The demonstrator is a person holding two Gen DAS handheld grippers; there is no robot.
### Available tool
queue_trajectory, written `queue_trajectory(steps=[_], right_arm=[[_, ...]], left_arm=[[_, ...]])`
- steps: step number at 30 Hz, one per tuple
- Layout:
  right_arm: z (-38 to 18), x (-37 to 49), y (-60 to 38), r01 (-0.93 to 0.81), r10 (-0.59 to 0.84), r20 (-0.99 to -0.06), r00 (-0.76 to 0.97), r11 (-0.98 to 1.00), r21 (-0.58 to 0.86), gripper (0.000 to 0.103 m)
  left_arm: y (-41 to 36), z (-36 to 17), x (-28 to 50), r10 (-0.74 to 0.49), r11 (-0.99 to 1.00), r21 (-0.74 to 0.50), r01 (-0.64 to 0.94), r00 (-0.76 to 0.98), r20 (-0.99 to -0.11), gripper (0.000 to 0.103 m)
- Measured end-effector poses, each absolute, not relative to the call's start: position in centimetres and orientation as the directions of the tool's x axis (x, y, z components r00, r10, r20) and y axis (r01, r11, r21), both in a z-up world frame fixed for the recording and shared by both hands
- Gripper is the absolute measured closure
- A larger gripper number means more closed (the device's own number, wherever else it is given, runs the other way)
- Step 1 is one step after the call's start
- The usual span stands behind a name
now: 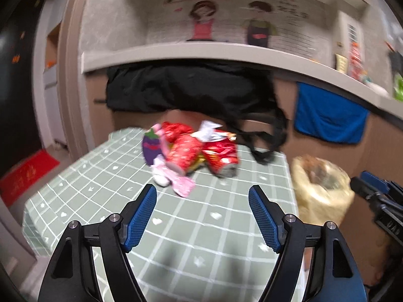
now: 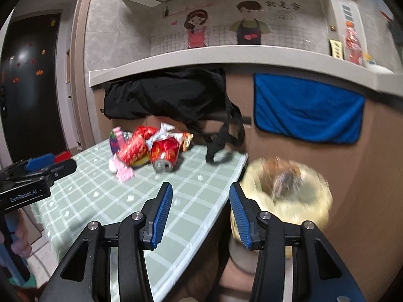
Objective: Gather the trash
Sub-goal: 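Grasp the red paper cup with the left tool while the right tool grasps the crushed red can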
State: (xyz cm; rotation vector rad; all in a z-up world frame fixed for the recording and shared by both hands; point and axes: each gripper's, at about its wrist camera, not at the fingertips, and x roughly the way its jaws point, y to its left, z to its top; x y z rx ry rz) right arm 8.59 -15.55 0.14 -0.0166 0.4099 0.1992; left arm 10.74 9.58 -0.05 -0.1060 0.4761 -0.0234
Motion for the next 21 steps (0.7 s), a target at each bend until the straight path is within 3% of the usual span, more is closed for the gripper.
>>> queue_trajectory(steps=[9, 17, 21], right_arm=[[0.3, 19.3, -12.3, -0.26, 0.255, -0.427, 0.868, 0.964, 0.049, 0.058], [0.5, 25.0, -9.7, -0.313, 0.294, -0.45, 0.843, 0.949, 0.033, 0.058], [0.2, 26.7, -9.5, -0.337, 0.316, -0.474, 0.822, 0.941, 0.043, 0.058]], left_arm=[[16.4, -3.5, 20.2, -0.025, 0.974, -0.198, -0.109, 0.818, -0.575, 0.034], [15.2, -2.8, 26.9, -0.198, 0.974, -0.205, 0.099, 0.81, -0.551, 0.034], [14.5, -3.3, 30.6, -0.191, 0.979, -0.17, 0.111, 0.789, -0.584, 0.034]])
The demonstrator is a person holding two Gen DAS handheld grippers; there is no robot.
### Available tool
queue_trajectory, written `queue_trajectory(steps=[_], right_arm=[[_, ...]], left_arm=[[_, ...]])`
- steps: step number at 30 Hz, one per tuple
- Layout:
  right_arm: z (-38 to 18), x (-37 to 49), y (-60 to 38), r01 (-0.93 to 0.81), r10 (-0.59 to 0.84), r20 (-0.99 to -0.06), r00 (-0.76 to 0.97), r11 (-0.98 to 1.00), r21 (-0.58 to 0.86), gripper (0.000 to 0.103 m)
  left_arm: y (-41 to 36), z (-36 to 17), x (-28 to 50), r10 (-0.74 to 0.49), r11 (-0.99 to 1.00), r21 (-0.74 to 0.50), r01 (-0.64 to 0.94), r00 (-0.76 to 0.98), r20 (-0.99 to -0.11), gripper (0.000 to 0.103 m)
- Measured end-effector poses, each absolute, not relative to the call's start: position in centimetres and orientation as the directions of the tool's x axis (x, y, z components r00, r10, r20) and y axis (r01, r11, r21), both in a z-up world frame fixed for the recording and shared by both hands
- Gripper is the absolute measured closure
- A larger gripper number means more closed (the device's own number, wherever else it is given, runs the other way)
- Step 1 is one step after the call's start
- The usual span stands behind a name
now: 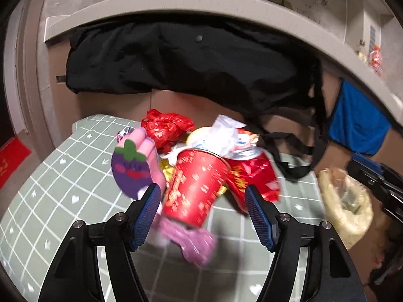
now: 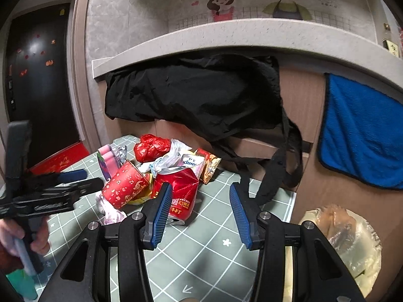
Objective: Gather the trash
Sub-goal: 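Grasp the red paper cup with the left tool while the right tool grasps the crushed red can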
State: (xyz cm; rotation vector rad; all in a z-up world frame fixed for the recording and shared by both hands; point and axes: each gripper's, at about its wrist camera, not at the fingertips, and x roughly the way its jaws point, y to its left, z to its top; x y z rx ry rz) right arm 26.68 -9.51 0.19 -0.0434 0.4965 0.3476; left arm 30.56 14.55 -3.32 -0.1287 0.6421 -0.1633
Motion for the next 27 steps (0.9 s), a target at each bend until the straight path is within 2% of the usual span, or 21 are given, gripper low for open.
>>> queue_trajectory(steps=[5, 10, 13, 17, 22, 27], right_arm=[[-0.7, 28.2, -9.4, -0.362, 0.344, -0.511, 0.788, 0.93, 0.067, 0.058], [-1.8, 30.0, -8.3, -0.44, 0.414, -0.565, 0.713, 0.892, 0.098, 0.058], [-2.6, 31.3, -7.5, -0.465, 0.422, -0.595, 0.684, 0.88, 0.09, 0.058], [-3.7, 33.8, -6.7, -0.481, 0.439, -0.638, 0.633, 0.869, 0.12, 0.058], [-5.4, 37.6, -5.7, -0.452, 0.449, -0.66, 0.602, 0.873, 0.182, 0.058], [-7.9, 40.8, -4.3, -0.431, 0.446, -0.712, 0.543, 0.875, 0.219, 0.058]], left_arm=[[14.2, -5.0, 34.5, -0.145, 0.989, -0.122, 0.087, 0.756, -0.638, 0.034], [14.7, -6.5, 36.6, -0.176, 0.981, -0.179, 0.07, 0.702, -0.69, 0.035], [15.3, -6.6, 36.6, -0.194, 0.975, -0.215, 0.059, 0.7, -0.688, 0.042], [16.8, -5.7, 35.1, -0.227, 0.955, -0.293, 0.031, 0.715, -0.662, 0.043], [16.8, -3.9, 31.5, -0.156, 0.972, -0.237, 0.0, 0.754, -0.639, 0.043], [16.9, -3.0, 29.3, -0.138, 0.976, -0.219, -0.006, 0.762, -0.633, 0.043]])
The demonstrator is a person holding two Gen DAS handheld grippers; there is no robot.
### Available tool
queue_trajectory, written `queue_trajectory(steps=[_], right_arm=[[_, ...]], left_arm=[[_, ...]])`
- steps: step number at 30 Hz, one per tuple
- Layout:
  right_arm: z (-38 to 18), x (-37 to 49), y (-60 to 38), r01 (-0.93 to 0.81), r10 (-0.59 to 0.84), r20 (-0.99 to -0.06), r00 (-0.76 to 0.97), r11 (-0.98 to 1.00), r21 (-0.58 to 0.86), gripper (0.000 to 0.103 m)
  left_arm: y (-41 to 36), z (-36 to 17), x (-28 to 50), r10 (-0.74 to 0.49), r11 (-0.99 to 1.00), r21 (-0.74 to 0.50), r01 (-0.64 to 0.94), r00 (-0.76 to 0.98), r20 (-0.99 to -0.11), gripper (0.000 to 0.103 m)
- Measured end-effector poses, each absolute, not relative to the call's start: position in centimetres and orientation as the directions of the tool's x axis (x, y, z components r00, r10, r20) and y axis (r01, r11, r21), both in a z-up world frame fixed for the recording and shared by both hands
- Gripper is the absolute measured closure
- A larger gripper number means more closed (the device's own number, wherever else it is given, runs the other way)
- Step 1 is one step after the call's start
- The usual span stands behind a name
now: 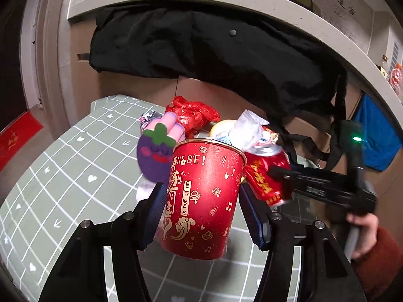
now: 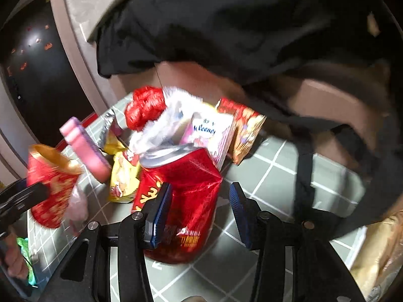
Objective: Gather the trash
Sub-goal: 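Grasp the red paper cup with the left tool while the right tool grasps the crushed red can, then carry the cup and can over the yellow-bagged bin and release both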
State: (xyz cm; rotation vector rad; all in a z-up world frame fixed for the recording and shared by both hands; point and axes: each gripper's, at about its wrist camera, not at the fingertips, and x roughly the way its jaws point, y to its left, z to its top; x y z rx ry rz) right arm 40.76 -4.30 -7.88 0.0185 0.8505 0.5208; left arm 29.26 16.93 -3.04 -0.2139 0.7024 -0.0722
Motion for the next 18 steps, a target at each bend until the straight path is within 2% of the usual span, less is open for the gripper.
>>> queue_trajectory(steps=[5, 7, 9, 11, 18], right_arm=[[-8.9, 41.2, -3.5, -0.437, 0.527, -0.704, 0.476, 0.836, 0.33, 0.058], [-8.8, 40.5, -2.8, -0.458, 0.53, -0.711, 0.462, 0.829, 0.321, 0.06], [-8.3, 39.6, -2.2, -0.482, 0.528, -0.71, 0.467, 0.825, 0.296, 0.07], [-7.3, 38.6, -2.2, -0.492, 0.533, -0.699, 0.476, 0.821, 0.29, 0.074], [-4.8, 35.8, -3.5, -0.513, 0.55, -0.676, 0.49, 0.809, 0.286, 0.075]], left_arm=[[17.3, -2.4, 28.2, -0.117, 0.98, -0.197, -0.008, 0.783, -0.611, 0.043], [17.5, -2.3, 27.8, -0.122, 0.979, -0.202, -0.004, 0.786, -0.606, 0.043], [17.8, -2.1, 27.4, -0.123, 0.978, -0.209, -0.007, 0.789, -0.602, 0.043], [17.9, -1.9, 27.1, -0.12, 0.978, -0.207, -0.007, 0.794, -0.596, 0.043], [17.7, -1.0, 25.9, -0.121, 0.978, -0.209, -0.001, 0.811, -0.572, 0.043]])
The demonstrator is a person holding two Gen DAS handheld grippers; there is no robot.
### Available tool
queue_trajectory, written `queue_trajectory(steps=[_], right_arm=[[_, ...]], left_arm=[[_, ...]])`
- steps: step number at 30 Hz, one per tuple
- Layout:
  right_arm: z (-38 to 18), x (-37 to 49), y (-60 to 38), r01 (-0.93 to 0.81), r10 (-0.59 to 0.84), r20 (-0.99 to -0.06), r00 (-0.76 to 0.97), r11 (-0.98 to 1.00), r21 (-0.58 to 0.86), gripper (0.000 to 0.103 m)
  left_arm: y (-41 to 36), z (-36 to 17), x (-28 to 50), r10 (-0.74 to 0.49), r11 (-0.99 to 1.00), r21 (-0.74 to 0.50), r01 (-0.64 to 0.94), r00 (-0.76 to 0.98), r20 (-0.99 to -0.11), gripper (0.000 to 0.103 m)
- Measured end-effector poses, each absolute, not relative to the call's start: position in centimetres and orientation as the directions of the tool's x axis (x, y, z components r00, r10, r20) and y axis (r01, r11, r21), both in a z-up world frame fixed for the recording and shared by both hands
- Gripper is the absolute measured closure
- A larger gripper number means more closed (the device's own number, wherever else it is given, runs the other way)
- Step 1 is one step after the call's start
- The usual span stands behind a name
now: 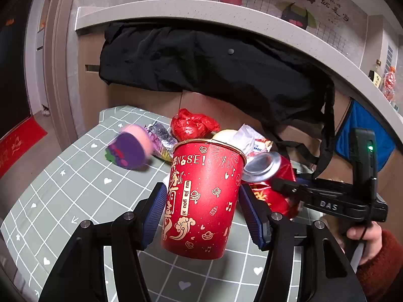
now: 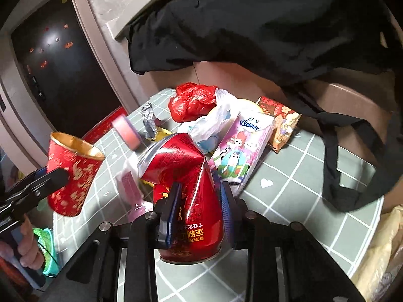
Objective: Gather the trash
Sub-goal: 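Carry the cup and can over the yellow-bagged bin and release both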
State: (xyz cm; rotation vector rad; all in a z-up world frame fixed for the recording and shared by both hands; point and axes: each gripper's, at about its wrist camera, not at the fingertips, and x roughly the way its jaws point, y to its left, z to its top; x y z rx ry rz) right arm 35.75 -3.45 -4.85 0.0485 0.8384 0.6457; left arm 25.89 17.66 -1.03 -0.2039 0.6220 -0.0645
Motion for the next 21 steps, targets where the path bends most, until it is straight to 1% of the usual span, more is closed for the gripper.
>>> queue_trajectory(steps=[5, 12, 16, 21], right_arm=[[-3.0, 33.6, -5.1, -0.501, 0.528, -0.652, 0.544, 0.828, 0.252, 0.075], [0.8, 30.9, -8.2, -0.476, 0.505, -0.574, 0.645, 0.853, 0.215, 0.075], [2.7, 29.3, -10.4, -0.457, 0.488, -0.521, 0.7, 0.867, 0.198, 0.075], [5.2, 26.9, -15.0, -0.41, 0.447, -0.455, 0.77, 0.894, 0.183, 0.075]], left_arm=[[17.4, -0.6, 25.3, -0.131, 0.975, -0.222, 0.002, 0.812, -0.569, 0.043], [14.7, 1.1, 24.6, -0.13, 0.98, -0.198, 0.027, 0.839, -0.528, 0.043], [11.8, 2.8, 24.1, -0.149, 0.979, -0.192, 0.061, 0.862, -0.485, 0.043], [6.1, 5.4, 23.9, -0.189, 0.98, -0.142, 0.142, 0.891, -0.413, 0.043]])
